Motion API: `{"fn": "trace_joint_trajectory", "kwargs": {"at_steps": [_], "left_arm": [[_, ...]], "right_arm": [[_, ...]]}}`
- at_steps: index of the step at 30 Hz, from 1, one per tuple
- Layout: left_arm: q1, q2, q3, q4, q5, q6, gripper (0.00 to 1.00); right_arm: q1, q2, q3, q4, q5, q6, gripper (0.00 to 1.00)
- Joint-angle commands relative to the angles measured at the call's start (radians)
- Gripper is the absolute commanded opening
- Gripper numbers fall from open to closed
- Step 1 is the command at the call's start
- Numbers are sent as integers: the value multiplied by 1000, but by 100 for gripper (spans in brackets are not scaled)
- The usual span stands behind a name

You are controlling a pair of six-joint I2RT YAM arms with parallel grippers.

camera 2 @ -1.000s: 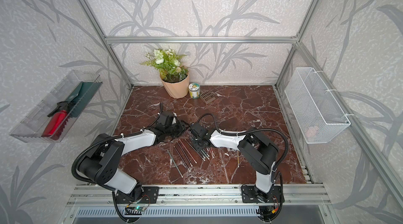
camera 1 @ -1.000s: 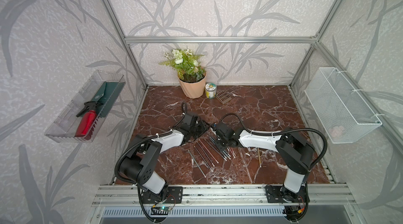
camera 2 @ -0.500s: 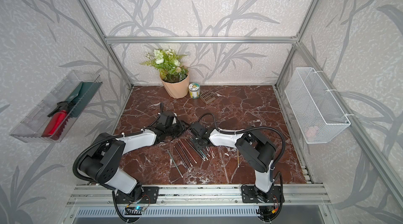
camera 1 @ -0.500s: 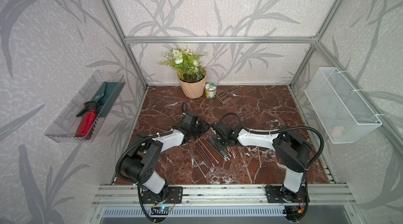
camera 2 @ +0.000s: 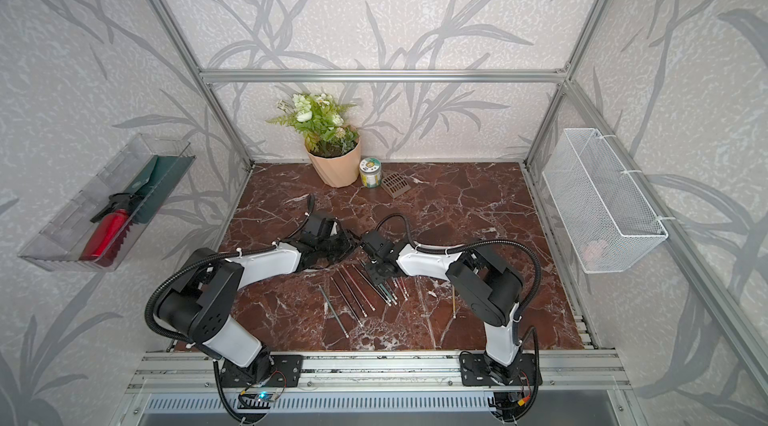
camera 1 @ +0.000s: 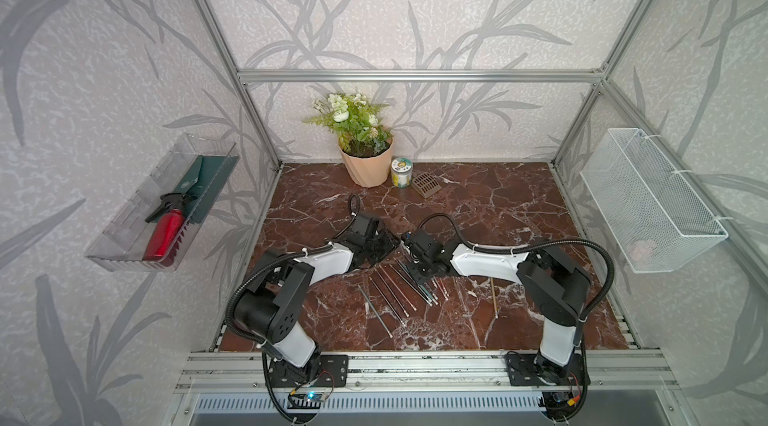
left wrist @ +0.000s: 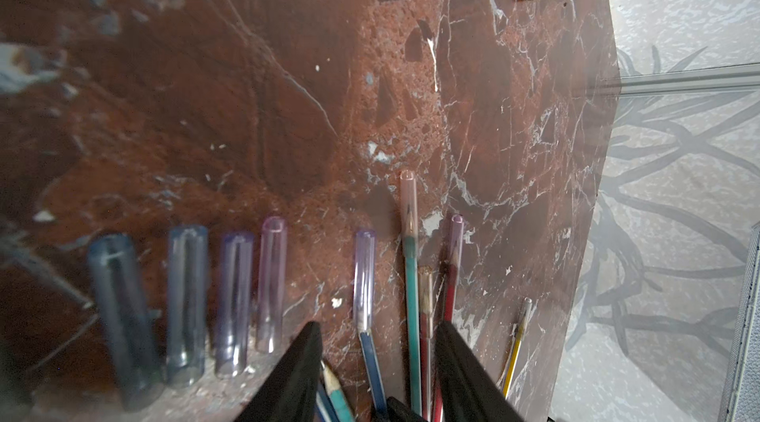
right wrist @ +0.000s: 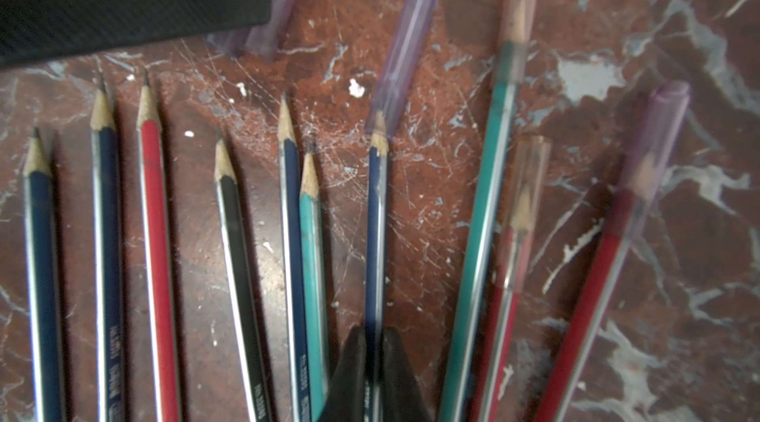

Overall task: Remove the protective cover of the pencils
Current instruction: Remove the protective sleeve from the pencil.

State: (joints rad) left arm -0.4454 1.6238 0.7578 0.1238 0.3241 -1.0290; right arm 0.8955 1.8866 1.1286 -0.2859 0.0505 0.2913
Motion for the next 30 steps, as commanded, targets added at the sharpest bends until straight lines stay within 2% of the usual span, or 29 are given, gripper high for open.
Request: {"fn": "trace_joint_trajectory", "kwargs": {"at_steps": [1,16,23,30], "left_arm": [[-8,22,39,-53,-28,5,48],[-38,116,122,-122,-58,14,47],[-39,186,170,-128,-54,22,37],[-44,195,200,-193,-93,41,27]], "right_arm": [[-3,27,13,-21,-15,2,7],[-3,27,15,-10,-28,6,2],[-3,31,16,-2,-38,11,1],[-3,29,20,2,-43,18,0]]}}
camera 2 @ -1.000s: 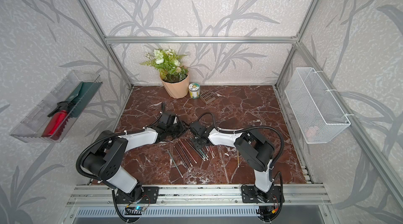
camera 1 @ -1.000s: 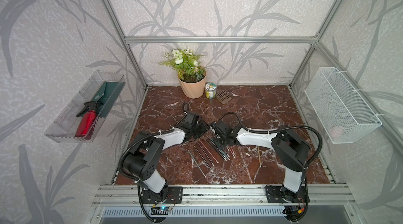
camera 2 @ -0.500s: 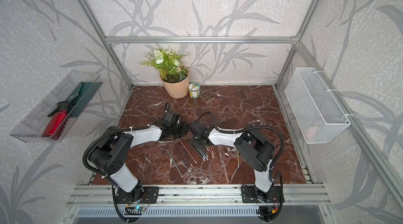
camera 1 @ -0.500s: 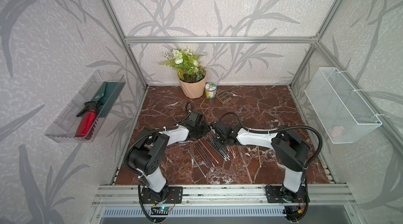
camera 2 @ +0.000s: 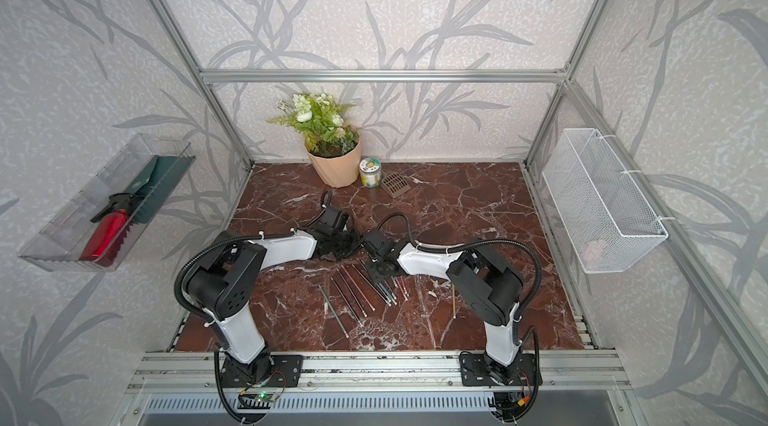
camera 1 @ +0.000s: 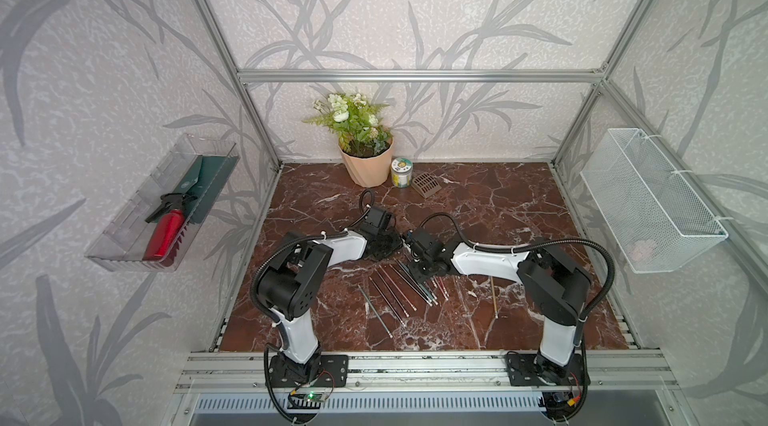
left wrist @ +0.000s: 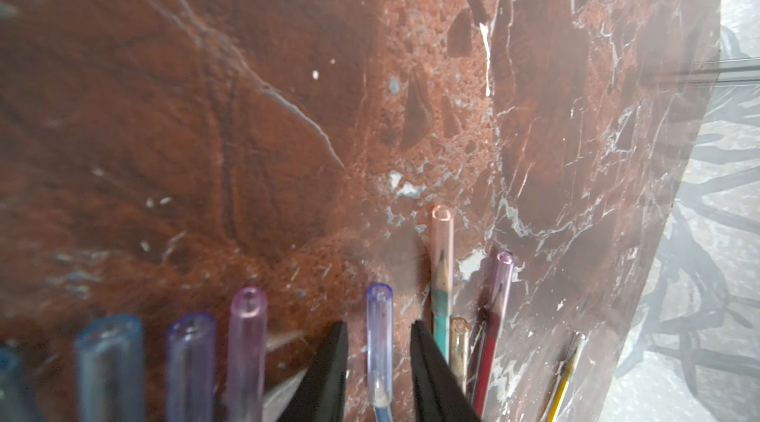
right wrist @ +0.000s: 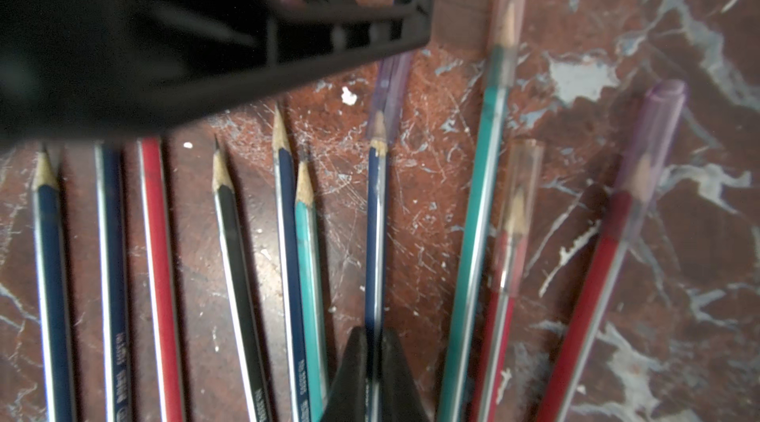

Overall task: Remove the protective cover of the pencils
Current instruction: Remove the protective sleeve from the pencil.

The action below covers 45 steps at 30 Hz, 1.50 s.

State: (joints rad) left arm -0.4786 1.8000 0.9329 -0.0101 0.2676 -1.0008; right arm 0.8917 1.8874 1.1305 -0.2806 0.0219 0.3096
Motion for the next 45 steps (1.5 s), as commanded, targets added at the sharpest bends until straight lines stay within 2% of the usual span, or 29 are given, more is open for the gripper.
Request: {"fn": "trace_joint_trajectory", "kwargs": {"at_steps": [1,10,15,20,29,45], "left_arm": [[-12,21,32,-71,-41,16,26],[-51,60,116,-188,-88,46,23],[-52,71,119,-181,-79,40,15],[-51,79,121,-171,-87,31,12],[-34,91,138,-190,-132,32,10],[-12,84,126,-192,-141,32,8]], "right_arm": [[1,29,17,-1,-16,2,0],[1,29,15,15,-36,16,0],[1,23,5,31,-51,17,0],[1,21,-2,43,-76,13,0],[3,-19,-63,50,-79,17,0],[2,-65,-110,41,-74,31,0]]}}
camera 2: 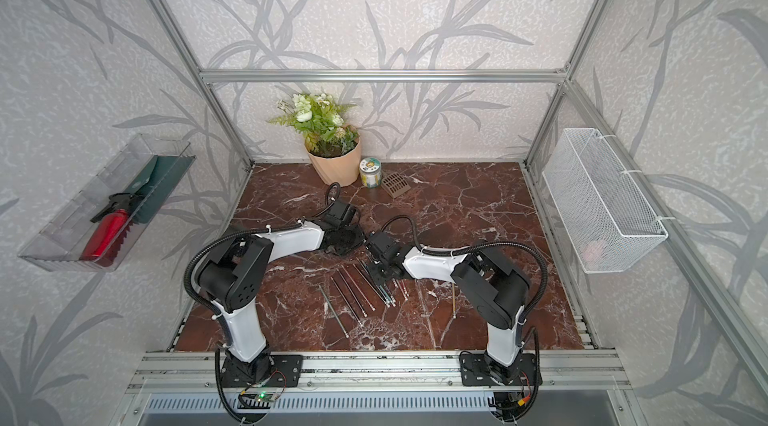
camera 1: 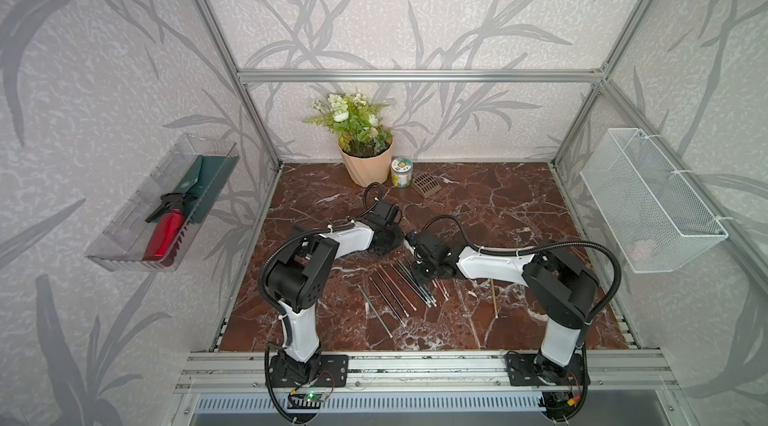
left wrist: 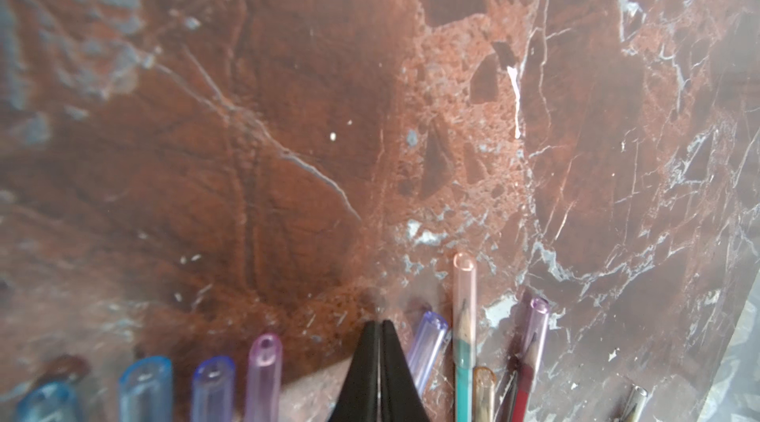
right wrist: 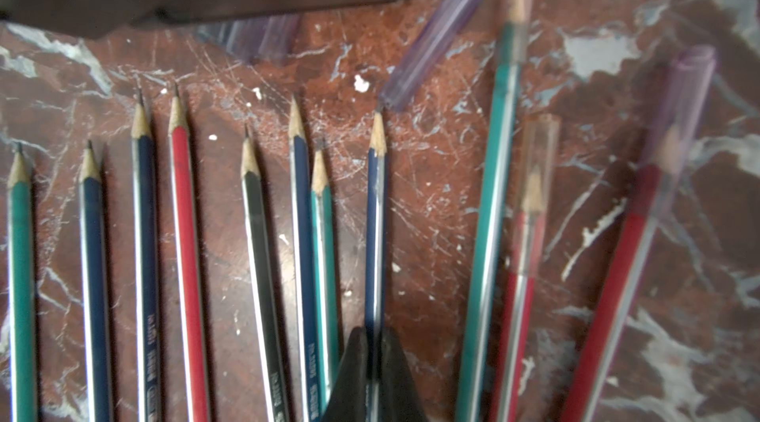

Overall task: Remove the protective cover of the pencils
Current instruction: Remove the protective sleeve from the pencil.

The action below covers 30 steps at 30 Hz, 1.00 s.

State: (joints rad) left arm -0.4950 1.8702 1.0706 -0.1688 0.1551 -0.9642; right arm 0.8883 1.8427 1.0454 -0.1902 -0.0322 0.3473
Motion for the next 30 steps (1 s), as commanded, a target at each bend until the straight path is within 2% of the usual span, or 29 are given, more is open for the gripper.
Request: {"fn": "trace_joint_trajectory", "kwargs": {"at_steps": [1,15,24,30], "left_arm": [[5,15,-14,-33,-27,-4,8],[6,-30,-50,-8,-14,-6,9],[6,-112,-106,18,-2,-6,15],[8,-205,-163,31,-15,-4,18]], "right_arm": [[7,-23,-28,-51,-18,-6,0],[8,-54,-50,-61,-5,5,1],[8,-111,-29,-80,13,-5,20],[8,-186,-31,-92,49,-13,28]]}}
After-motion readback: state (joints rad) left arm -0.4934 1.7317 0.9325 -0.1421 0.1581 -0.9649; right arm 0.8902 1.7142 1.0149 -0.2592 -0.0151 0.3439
